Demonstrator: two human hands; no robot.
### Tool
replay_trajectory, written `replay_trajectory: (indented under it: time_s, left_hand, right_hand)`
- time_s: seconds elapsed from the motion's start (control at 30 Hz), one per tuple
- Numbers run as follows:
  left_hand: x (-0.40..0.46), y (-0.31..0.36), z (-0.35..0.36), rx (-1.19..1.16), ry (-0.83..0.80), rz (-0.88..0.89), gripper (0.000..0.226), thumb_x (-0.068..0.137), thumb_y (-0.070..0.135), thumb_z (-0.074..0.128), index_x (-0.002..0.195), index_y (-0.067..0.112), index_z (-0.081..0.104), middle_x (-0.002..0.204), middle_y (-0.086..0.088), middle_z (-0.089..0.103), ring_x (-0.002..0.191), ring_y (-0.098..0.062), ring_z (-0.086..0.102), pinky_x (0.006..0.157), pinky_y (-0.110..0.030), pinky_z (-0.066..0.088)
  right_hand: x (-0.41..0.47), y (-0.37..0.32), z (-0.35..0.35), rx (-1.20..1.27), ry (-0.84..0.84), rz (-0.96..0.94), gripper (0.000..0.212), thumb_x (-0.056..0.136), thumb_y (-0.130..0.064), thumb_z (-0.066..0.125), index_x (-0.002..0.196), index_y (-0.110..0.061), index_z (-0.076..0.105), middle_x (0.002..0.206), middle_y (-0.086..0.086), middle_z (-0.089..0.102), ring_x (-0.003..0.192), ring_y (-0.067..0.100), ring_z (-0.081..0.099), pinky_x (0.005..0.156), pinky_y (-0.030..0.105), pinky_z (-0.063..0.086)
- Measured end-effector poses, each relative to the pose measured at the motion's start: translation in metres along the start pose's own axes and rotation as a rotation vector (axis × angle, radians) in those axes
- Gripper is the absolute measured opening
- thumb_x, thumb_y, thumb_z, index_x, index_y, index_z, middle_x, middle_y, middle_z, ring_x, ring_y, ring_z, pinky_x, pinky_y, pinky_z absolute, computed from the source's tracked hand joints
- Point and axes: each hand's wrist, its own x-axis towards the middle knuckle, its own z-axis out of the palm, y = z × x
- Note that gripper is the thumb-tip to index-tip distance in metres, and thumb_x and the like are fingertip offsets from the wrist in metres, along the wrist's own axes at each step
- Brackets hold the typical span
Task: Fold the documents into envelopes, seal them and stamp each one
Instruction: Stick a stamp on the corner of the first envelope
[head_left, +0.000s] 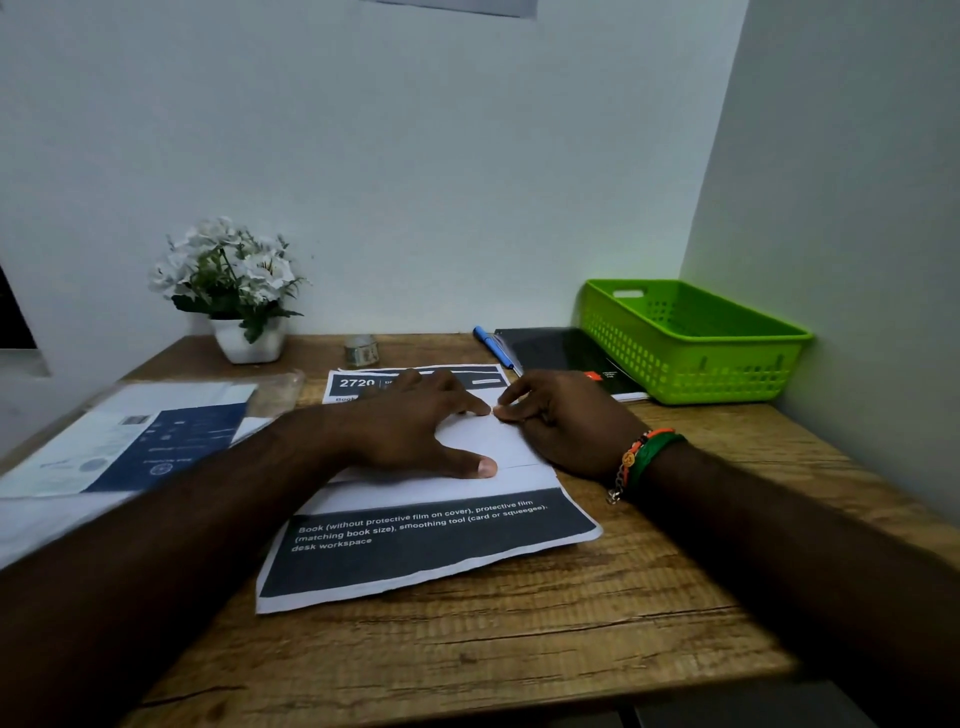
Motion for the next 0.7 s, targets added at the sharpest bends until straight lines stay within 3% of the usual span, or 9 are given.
replay_trajectory:
  time_s: [0.17,0.3,0.4,0.53,0.63,0.7]
  left_hand:
    - [0.0,0.002,-0.001,0.013,0.006,-0.002,0.09,0.07,0.087,0.046,0.148,0.045,0.038,0.141,0.012,0.037,0.128,-0.017,0.033,0.115,-0.049,0.032]
    - [-0.001,0.004,-0.002,0.011,0.016,0.001,0.081,0.078,0.082,0.053,0.149,0.044,0.038,0.143,0.012,0.037,0.13,-0.018,0.032,0.115,-0.049,0.032]
    - [-0.001,0.005,-0.003,0.017,0.009,0.0,0.08,0.079,0.08,0.053,0.149,0.044,0.037,0.146,0.012,0.036,0.134,-0.018,0.031,0.115,-0.048,0.031]
    - [-0.002,0.008,-0.004,0.035,0.01,-0.005,0.08,0.08,0.079,0.053,0.15,0.044,0.036,0.148,0.012,0.035,0.134,-0.018,0.032,0.113,-0.044,0.031]
    - [-0.003,0.007,-0.003,0.036,0.013,-0.007,0.079,0.081,0.079,0.053,0.15,0.044,0.037,0.149,0.011,0.035,0.133,-0.019,0.032,0.115,-0.046,0.031]
    - [-0.002,0.006,-0.002,0.019,0.016,-0.001,0.08,0.079,0.082,0.053,0.148,0.044,0.038,0.147,0.011,0.036,0.133,-0.02,0.032,0.115,-0.049,0.031]
  right_hand:
    - [0.001,-0.002,0.002,0.013,0.005,0.044,0.041,0.083,-0.022,0.048,0.111,-0.018,0.078,0.118,-0.003,0.068,0.101,0.013,0.066,0.086,0.033,0.053]
    - [-0.002,0.0,-0.001,0.087,0.017,0.017,0.027,0.087,-0.026,0.058,0.1,-0.022,0.081,0.116,-0.006,0.063,0.077,-0.01,0.056,0.068,0.012,0.038]
    - [-0.004,0.005,-0.001,0.143,0.058,-0.016,0.016,0.087,-0.016,0.07,0.09,-0.024,0.083,0.114,-0.007,0.064,0.083,0.002,0.063,0.069,0.02,0.047]
    - [-0.001,0.005,-0.001,0.259,0.083,0.048,0.02,0.08,0.002,0.07,0.078,-0.014,0.083,0.105,-0.003,0.071,0.089,0.005,0.067,0.078,0.014,0.047]
    - [-0.001,0.006,-0.004,0.356,0.153,0.182,0.033,0.074,0.009,0.058,0.067,-0.016,0.079,0.087,-0.003,0.075,0.084,0.009,0.07,0.082,0.03,0.055]
    - [-0.002,0.008,-0.005,0.36,0.197,0.271,0.034,0.075,0.006,0.057,0.071,-0.02,0.077,0.08,-0.003,0.075,0.077,0.014,0.07,0.076,0.039,0.058]
